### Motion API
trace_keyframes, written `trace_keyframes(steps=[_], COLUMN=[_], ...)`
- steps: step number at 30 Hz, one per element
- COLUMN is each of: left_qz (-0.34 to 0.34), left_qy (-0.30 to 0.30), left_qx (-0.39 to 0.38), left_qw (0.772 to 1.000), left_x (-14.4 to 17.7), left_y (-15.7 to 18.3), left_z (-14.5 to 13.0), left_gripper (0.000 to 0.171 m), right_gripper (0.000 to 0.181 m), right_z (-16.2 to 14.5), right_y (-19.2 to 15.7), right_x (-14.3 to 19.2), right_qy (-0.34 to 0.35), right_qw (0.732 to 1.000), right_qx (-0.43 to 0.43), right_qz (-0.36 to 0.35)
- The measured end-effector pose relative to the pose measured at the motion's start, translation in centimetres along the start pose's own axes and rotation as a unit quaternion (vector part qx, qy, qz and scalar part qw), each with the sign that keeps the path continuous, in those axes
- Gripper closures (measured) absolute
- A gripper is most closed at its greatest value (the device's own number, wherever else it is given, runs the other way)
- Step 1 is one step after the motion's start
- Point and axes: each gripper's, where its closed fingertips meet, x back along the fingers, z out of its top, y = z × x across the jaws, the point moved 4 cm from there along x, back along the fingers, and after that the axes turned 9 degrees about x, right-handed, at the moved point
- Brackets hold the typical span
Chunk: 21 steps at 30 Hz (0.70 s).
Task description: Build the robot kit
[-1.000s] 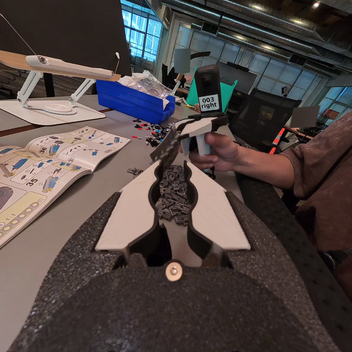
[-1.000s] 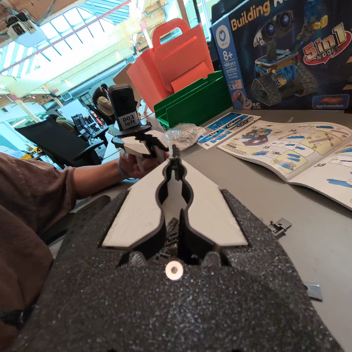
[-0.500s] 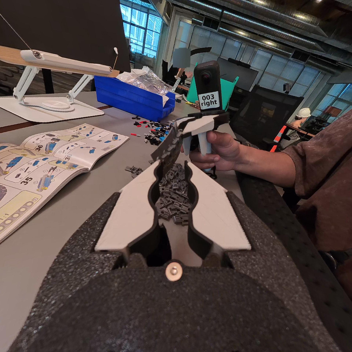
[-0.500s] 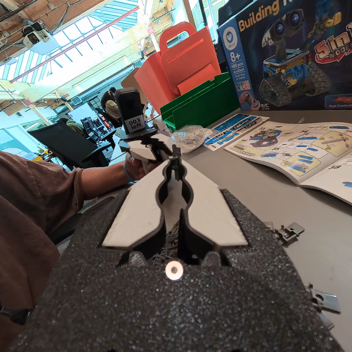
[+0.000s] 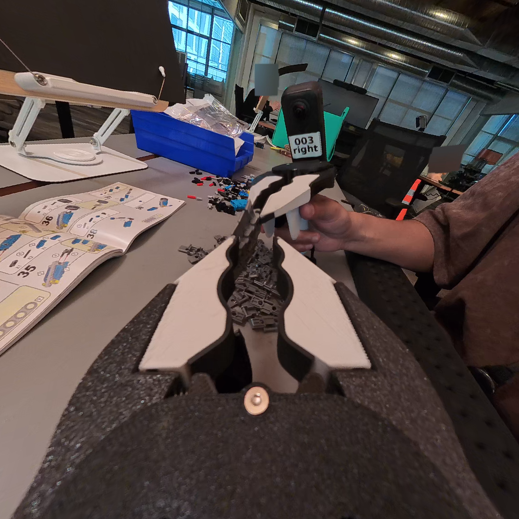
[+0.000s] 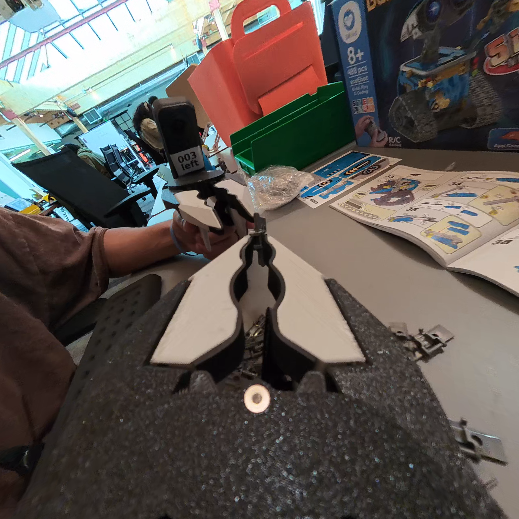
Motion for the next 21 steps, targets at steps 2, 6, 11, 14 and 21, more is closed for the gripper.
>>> trace_keyframes(steps=[2,6,11,14,21], left_qz=[-0.014,-0.033,-0.106,-0.157,-0.112], left_qy=[0.01,0.023,-0.038,0.029,0.048], left_qx=[0.003,0.027,0.061,0.102,0.086], left_qw=[1.0,0.999,0.992,0.982,0.989], left_x=[0.2,1.6,1.9,2.0,0.7], left_y=[0.4,-0.2,0.9,1.5,1.2], left_z=[0.4,1.7,0.5,1.2,0.8], left_gripper=[0.148,0.147,0.145,0.15,0.141], right_gripper=[0.175,0.175,0.175,0.175,0.175], right_z=[-0.3,-0.5,-0.7,0.1,0.0], right_y=[-0.3,-1.1,-2.9,-3.4,-2.8], right_x=[-0.3,-0.6,-1.3,-1.3,-2.0], right_qy=[-0.011,-0.022,-0.022,0.014,0.03], right_qw=[1.0,0.999,0.995,0.991,0.995], right_qx=[0.003,0.011,-0.014,-0.048,-0.071], right_qz=[0.005,0.028,0.1,0.125,0.069])
